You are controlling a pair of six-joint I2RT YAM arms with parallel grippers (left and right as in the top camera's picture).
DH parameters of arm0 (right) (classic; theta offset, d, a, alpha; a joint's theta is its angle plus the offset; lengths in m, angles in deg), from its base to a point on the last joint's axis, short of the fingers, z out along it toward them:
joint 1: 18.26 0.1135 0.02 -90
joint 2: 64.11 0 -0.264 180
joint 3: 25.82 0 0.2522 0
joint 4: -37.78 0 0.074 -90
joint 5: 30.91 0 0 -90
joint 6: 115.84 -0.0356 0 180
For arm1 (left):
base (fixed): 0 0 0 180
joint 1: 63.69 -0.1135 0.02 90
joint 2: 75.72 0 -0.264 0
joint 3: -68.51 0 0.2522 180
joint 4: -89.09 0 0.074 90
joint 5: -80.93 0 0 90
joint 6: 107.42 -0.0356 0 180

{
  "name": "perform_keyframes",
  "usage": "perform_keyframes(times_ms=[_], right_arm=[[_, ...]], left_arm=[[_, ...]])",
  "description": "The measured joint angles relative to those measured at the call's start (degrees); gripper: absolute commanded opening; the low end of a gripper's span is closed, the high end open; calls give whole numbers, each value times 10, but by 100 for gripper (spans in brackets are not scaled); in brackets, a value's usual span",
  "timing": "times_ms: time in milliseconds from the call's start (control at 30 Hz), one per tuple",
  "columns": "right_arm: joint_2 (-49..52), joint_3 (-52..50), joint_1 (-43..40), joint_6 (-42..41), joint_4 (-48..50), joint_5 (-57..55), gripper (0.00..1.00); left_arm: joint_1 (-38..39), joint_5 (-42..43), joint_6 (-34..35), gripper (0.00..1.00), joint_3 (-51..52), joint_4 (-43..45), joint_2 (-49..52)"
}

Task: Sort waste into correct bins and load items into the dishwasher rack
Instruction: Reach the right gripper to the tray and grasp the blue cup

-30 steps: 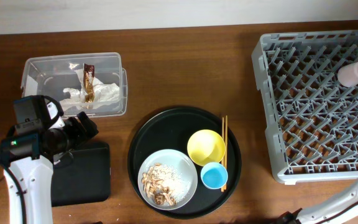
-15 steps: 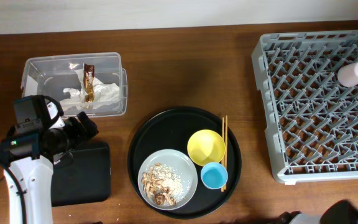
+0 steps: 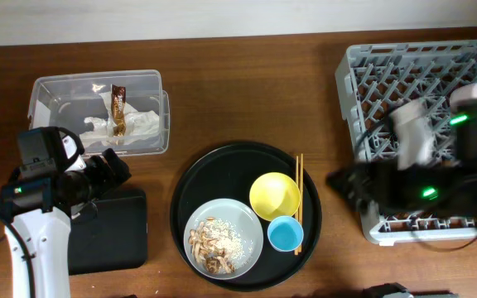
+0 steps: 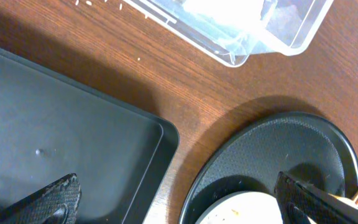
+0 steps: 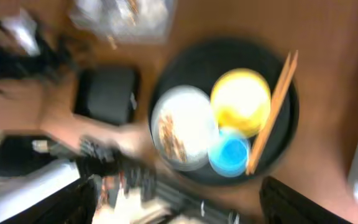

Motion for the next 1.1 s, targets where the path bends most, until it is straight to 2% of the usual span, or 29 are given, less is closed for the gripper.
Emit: perform_keyframes(times_ms=[167,200,233,267,367,500,700,800,1100], right_arm=[[-9,-181,150,-118,34,-127,76],[-4,-212,177,-140,56,-144,71],[3,-241,209,-163,83,-158,58],[16,-268,243,-189,107,-171,51],[64,-320,326,-259,184,-203,50],[162,-342,388,-322,208,-237,47],[264,-346,409,-360,239,-280,45],[275,-346,409,-366,259,-293,40],[277,-365,409,-370,288,-304,37]], left_arm=[[0,0,0,99,0,0,0],[0,0,0,99,0,0,0],[0,0,0,99,0,0,0],[0,0,0,99,0,0,0],[0,0,0,99,0,0,0],[0,0,0,99,0,0,0],[0,0,0,99,0,0,0],[0,0,0,99,0,0,0],[0,0,0,99,0,0,0]])
